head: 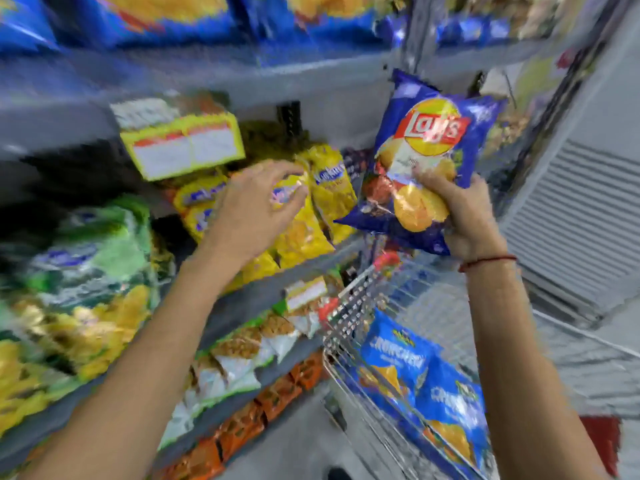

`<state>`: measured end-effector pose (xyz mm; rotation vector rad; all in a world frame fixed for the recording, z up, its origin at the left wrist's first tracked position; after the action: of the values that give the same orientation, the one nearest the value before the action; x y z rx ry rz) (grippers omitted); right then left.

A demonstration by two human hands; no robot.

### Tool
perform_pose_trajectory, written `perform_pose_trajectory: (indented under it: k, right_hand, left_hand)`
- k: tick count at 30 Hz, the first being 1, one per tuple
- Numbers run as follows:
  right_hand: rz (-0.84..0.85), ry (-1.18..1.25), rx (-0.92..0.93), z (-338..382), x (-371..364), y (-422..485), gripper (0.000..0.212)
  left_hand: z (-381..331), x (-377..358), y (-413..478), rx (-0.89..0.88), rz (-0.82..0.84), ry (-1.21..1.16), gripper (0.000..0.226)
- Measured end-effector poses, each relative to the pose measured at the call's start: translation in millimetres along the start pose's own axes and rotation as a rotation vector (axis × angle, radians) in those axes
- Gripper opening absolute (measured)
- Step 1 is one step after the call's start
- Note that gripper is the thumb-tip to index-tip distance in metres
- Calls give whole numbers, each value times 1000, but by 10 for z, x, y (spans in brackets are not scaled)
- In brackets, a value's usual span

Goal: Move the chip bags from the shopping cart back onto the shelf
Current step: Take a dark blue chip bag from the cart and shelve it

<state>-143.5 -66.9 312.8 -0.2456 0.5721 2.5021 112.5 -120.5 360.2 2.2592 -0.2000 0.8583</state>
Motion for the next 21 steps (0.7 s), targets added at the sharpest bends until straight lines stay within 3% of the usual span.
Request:
perform_pose_trajectory:
  k: [9, 14, 18, 21]
  right_hand:
    - [408, 271, 209, 1119, -2263, -74, 27]
    - [623, 360, 225, 1297, -3430, -297, 32]
    - [739, 384, 181, 1247, -4295, -520, 52]
    - [810, 357, 156, 1180, -4893, -749, 47]
  left_hand:
    - [102, 2278, -316, -32, -497, 308, 21]
    - [640, 3154, -782, 235, -599, 539, 31]
    - [958, 3569, -1139, 429, -581, 722, 42]
    - [1103, 3760, -1334, 526, -567, 806, 52]
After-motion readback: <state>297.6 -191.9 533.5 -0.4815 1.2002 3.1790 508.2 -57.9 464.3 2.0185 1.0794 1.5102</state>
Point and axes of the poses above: each hand's wrist, its own y-axis towards the middle knuckle, its own x-axis out of the back of the hand, z = x × y, the point moved 8 cm from there along y, towards the middle knuckle, and after that the axes turned 8 degrees about x, right-handed, at the moved point
